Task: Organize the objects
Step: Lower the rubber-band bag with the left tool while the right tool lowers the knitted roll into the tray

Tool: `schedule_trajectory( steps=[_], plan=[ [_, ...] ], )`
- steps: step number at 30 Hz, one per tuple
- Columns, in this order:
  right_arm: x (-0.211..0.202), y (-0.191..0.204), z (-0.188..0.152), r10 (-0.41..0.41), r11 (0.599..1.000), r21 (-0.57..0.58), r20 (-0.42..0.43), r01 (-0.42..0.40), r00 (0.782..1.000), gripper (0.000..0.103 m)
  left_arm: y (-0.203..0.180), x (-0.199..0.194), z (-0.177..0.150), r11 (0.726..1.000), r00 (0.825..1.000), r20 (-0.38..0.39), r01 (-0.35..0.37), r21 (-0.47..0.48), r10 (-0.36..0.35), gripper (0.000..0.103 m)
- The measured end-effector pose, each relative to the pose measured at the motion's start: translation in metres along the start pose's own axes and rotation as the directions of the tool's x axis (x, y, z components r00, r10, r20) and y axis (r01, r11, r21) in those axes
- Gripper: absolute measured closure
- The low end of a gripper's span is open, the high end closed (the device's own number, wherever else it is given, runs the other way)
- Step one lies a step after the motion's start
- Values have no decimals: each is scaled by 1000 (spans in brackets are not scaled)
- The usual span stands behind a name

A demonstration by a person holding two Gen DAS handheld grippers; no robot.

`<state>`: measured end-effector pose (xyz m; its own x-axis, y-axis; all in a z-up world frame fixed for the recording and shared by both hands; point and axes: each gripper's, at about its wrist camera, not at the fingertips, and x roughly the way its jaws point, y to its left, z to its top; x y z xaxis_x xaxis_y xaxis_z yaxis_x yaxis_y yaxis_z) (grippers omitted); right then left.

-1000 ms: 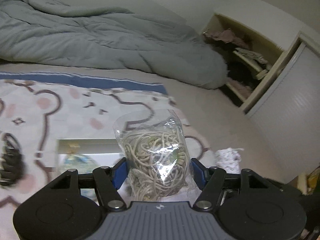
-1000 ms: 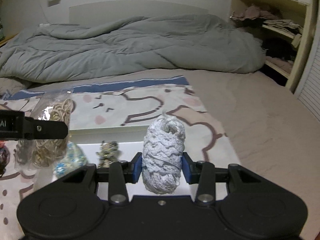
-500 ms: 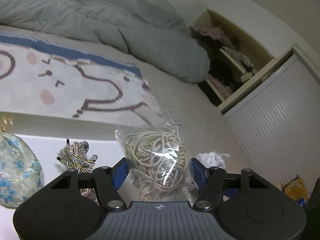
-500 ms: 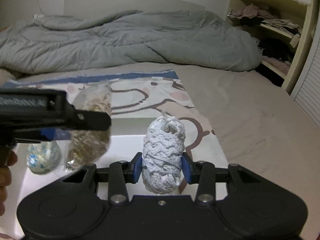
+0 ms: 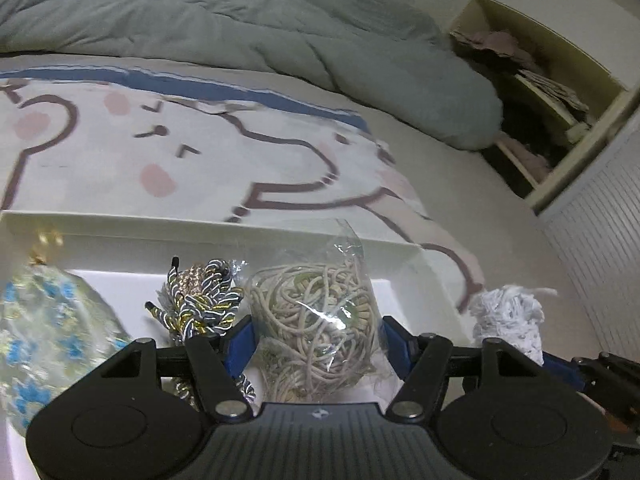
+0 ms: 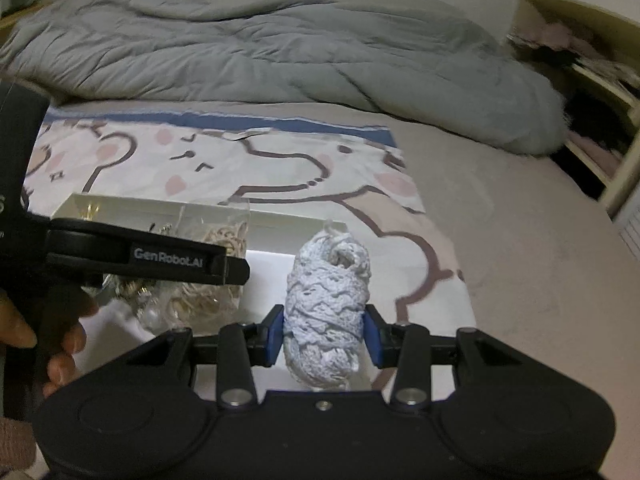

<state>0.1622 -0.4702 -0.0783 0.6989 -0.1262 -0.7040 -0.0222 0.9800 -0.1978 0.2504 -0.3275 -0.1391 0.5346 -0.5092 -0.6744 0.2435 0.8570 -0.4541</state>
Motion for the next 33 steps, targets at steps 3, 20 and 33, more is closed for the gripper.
schedule_trajectory(
  steps=[3,20,33],
  plan=[
    [9,5,5,36,999,-13,1,-36,999,61,5,-1,4,1000,1000,-13,-8,1,8,36],
    [-2,-18,5,36,992,119,35,-40,999,36,-13,-29,7,997,999,-18,37,70,-36,19],
    [-51,-18,2,60,963,258,62,-74,996,32,-19,-93,6,984,998,8,-64,163,64,19]
  ],
)
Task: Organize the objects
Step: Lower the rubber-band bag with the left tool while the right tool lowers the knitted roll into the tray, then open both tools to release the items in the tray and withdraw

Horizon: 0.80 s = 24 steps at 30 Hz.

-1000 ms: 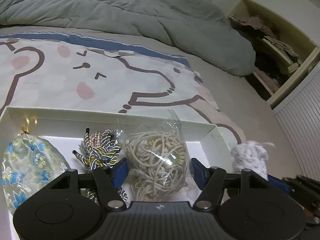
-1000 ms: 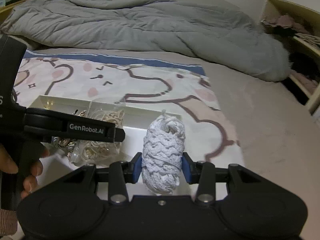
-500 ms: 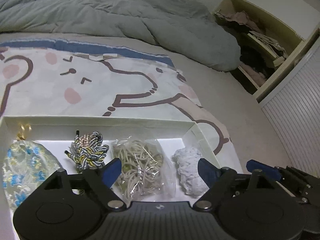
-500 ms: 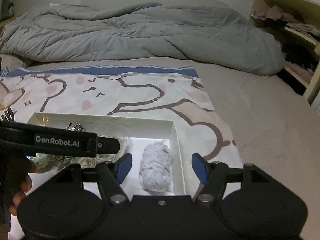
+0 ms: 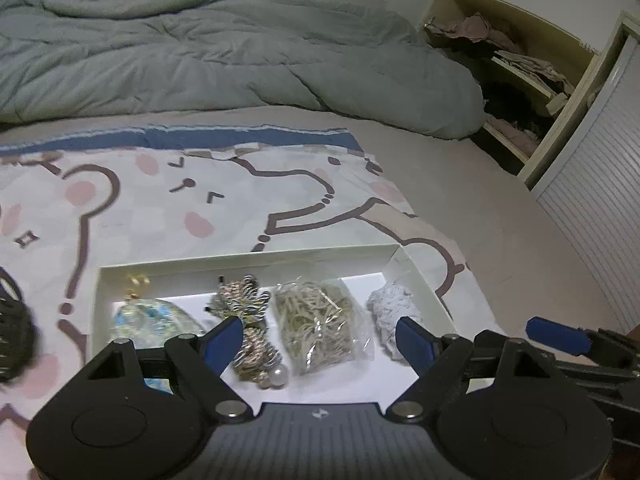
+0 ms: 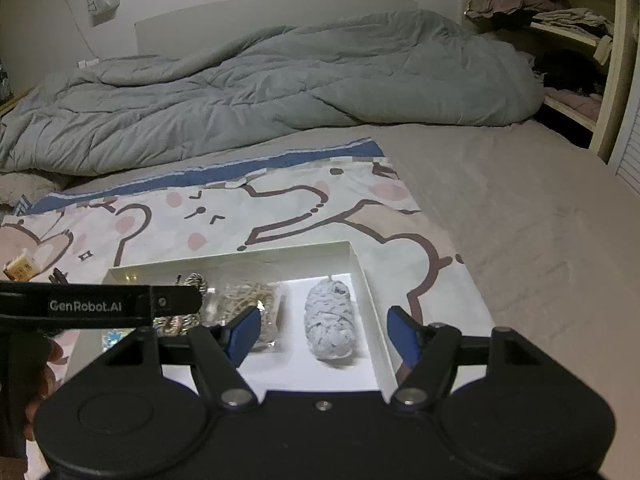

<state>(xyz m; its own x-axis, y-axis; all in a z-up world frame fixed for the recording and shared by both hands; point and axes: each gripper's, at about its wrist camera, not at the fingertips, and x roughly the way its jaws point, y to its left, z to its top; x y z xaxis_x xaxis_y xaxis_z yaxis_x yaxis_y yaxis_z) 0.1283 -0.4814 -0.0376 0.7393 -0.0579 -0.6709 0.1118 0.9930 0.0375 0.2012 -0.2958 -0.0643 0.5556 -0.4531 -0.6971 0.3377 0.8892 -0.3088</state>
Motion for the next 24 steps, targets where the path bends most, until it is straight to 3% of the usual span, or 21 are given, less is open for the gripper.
schedule_trajectory(
  steps=[15,24],
  plan=[
    [-44,16,-14,-4,1000,24,24,4,1000,30,5,-51,-12,993,997,5,-82,90,82,10],
    [-61,17,-21,-16,999,44,46,14,999,17,12,-75,-23,977,989,42,-145,155,140,0]
  ],
)
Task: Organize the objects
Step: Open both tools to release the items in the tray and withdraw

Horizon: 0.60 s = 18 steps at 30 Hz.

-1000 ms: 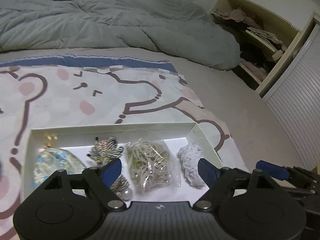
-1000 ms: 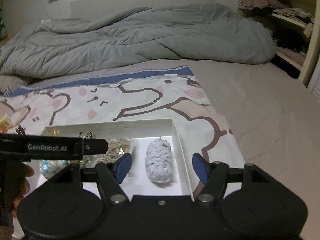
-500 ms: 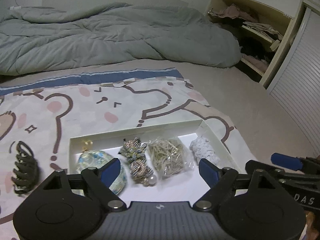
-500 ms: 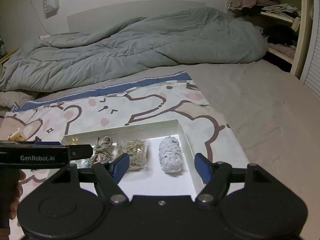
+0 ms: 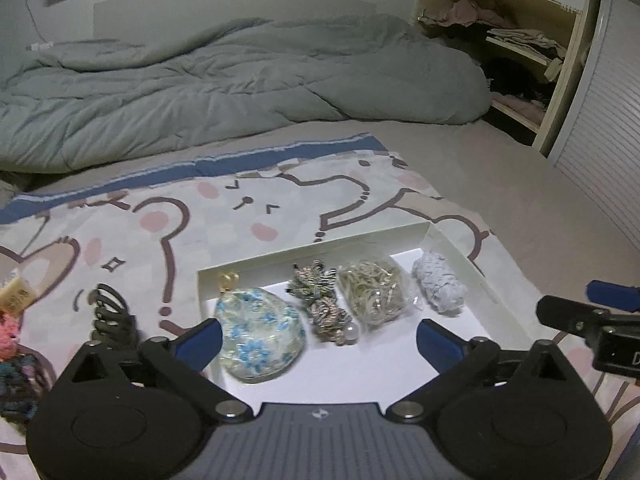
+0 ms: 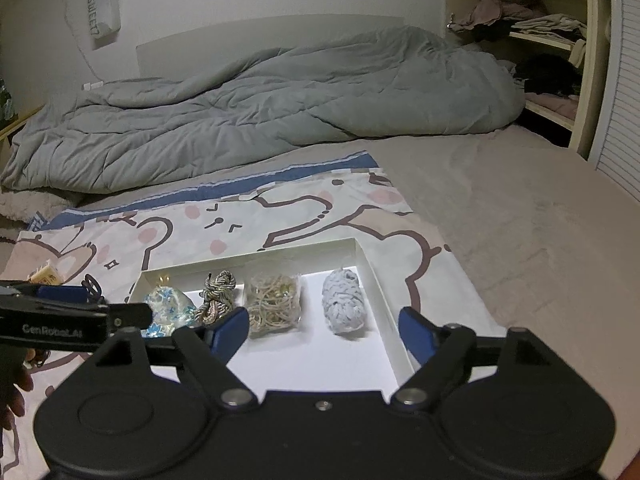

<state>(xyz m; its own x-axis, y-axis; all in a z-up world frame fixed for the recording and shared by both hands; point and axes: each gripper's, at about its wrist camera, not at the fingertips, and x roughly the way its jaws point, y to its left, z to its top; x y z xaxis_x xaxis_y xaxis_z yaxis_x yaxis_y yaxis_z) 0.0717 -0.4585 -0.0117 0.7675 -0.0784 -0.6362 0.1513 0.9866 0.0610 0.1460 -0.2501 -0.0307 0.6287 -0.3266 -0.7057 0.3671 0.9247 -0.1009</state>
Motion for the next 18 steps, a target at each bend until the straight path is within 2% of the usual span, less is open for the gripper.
schedule_trajectory(
  steps=[4,9,18],
  plan=[
    [-5,2,-4,-26,1000,-2,2,26,1000,7,3,-8,-4,1000,1000,2,-12,25,12,0],
    [-10,1,-7,-48,999,10,14,48,999,0,7,-16,-7,999,1000,14,-24,33,24,0],
    [-14,0,-12,-74,997,3,19,74,997,0,19,-22,-9,999,999,11,-46,28,46,0]
  ],
)
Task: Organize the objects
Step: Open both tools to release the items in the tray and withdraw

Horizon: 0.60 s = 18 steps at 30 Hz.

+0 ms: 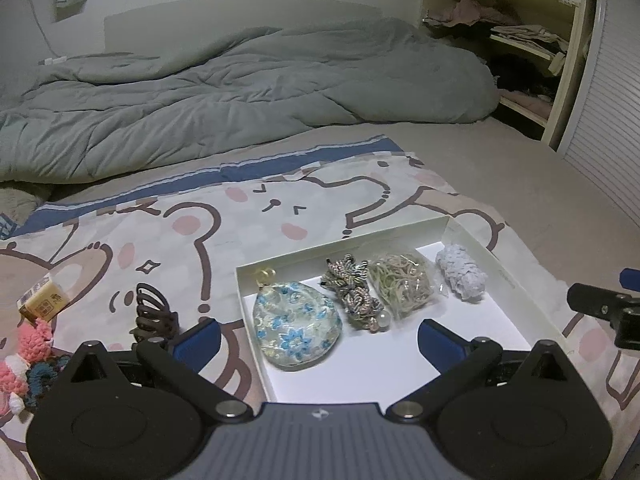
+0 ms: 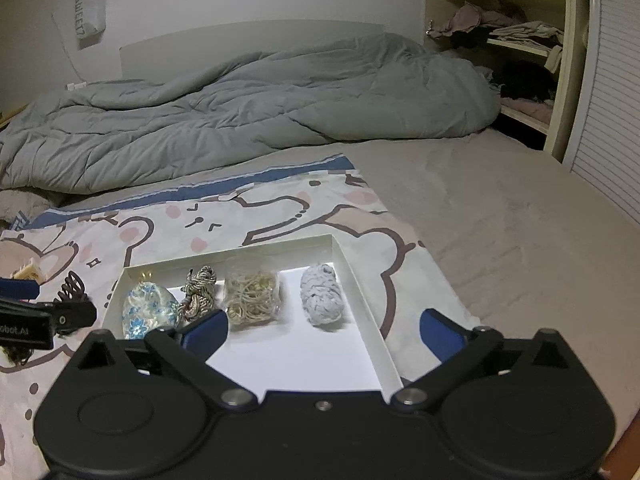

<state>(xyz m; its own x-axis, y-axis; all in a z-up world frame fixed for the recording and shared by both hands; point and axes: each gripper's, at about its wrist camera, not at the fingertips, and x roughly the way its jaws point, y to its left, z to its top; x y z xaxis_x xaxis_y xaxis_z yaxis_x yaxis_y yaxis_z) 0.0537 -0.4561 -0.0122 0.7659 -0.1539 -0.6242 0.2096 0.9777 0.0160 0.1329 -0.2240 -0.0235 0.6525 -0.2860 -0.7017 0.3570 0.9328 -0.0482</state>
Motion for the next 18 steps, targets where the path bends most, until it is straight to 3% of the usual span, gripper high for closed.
schedule_trajectory(
  steps=[9,18],
  plan=[
    [-1,13,1,7,1000,-15,1,-7,1000,0,16,-5,0,1000,1000,12,-5,-21,5,0],
    [6,50,8,54,998,-37,4,-53,999,0,62,-18,-4,996,998,23,-61,-71,62,0]
  ],
)
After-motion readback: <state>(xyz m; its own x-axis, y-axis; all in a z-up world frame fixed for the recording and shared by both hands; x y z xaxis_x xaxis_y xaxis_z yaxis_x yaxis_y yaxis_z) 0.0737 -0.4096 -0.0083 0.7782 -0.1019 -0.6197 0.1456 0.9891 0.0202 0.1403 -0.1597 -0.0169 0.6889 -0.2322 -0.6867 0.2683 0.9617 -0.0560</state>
